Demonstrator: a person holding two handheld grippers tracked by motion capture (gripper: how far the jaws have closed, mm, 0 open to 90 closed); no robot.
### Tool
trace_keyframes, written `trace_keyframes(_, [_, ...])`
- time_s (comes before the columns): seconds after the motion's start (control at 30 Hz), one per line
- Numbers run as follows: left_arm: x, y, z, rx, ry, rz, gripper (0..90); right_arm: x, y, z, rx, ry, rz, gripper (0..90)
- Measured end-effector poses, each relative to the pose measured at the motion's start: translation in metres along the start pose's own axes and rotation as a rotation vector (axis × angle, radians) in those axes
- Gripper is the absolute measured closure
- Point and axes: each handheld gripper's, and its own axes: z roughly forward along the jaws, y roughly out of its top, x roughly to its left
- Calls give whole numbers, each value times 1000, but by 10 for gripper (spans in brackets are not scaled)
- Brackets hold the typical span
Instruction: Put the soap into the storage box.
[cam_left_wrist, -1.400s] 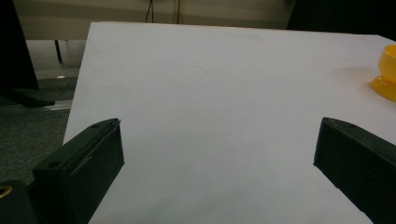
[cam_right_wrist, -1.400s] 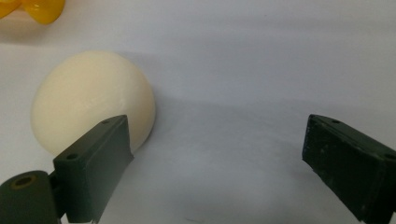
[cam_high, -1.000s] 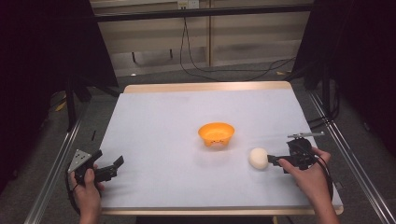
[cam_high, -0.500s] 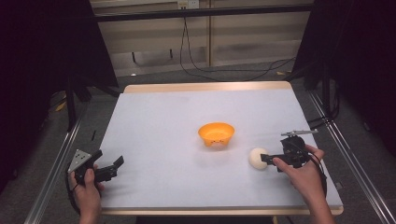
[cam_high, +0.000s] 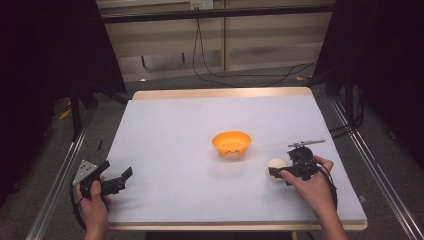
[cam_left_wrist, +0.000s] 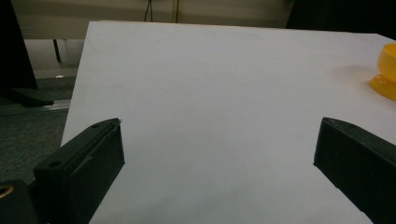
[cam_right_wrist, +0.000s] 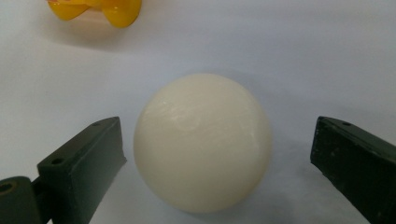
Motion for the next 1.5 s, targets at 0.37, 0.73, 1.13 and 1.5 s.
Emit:
trace_keyframes(0.37, [0, 0, 0, 1, 0, 2, 16, 7, -3, 14, 27, -20, 8, 75])
trace_keyframes(0.73, [0, 0, 0, 0, -2, 0, 16, 8, -6, 13, -4, -40, 17, 168])
trace_keyframes(1.13, [1, 0, 0, 0, -5, -2, 16, 12, -6, 14, -5, -68, 21, 188])
trace_keyframes(1.5, [1, 0, 0, 4, -3, 0, 16, 15, -6, 13, -10, -82, 20, 236])
